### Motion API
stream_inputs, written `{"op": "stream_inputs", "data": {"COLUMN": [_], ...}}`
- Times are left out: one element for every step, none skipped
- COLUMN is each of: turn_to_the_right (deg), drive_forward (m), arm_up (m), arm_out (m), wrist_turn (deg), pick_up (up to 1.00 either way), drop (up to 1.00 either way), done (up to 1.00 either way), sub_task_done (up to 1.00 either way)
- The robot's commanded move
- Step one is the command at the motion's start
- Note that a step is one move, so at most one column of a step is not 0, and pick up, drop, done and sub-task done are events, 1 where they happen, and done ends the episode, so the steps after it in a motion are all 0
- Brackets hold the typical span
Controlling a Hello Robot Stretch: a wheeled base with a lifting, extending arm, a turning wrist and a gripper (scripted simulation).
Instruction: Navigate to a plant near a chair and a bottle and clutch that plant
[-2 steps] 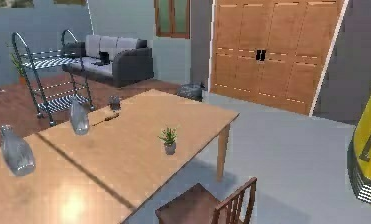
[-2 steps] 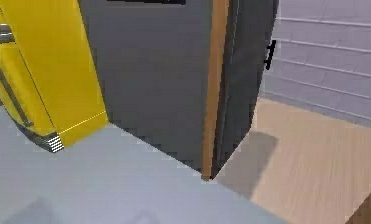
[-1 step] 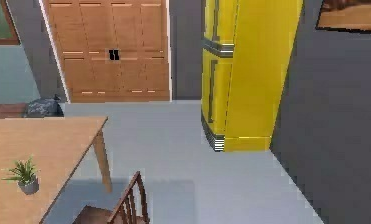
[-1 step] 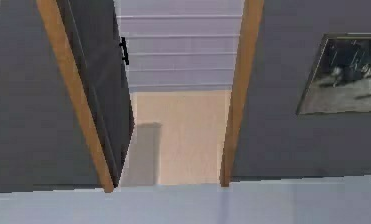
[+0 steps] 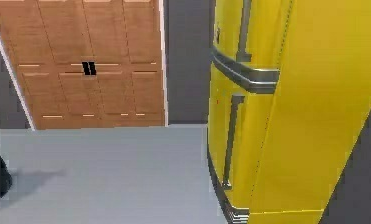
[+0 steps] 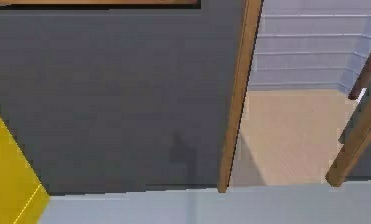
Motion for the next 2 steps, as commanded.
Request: {"op": "stream_inputs", "data": {"turn_to_the_right": [-45.0, -15.0], "drive_forward": [0.0, 0.0], "arm_up": [0.0, 0.0], "arm_out": [0.0, 0.0], "wrist_turn": [0.0, 0.0], "pick_up": [0.0, 0.0], "drop": [0.0, 0.0], "done": [0.0, 0.0], "sub_task_done": [0.0, 0.0]}}
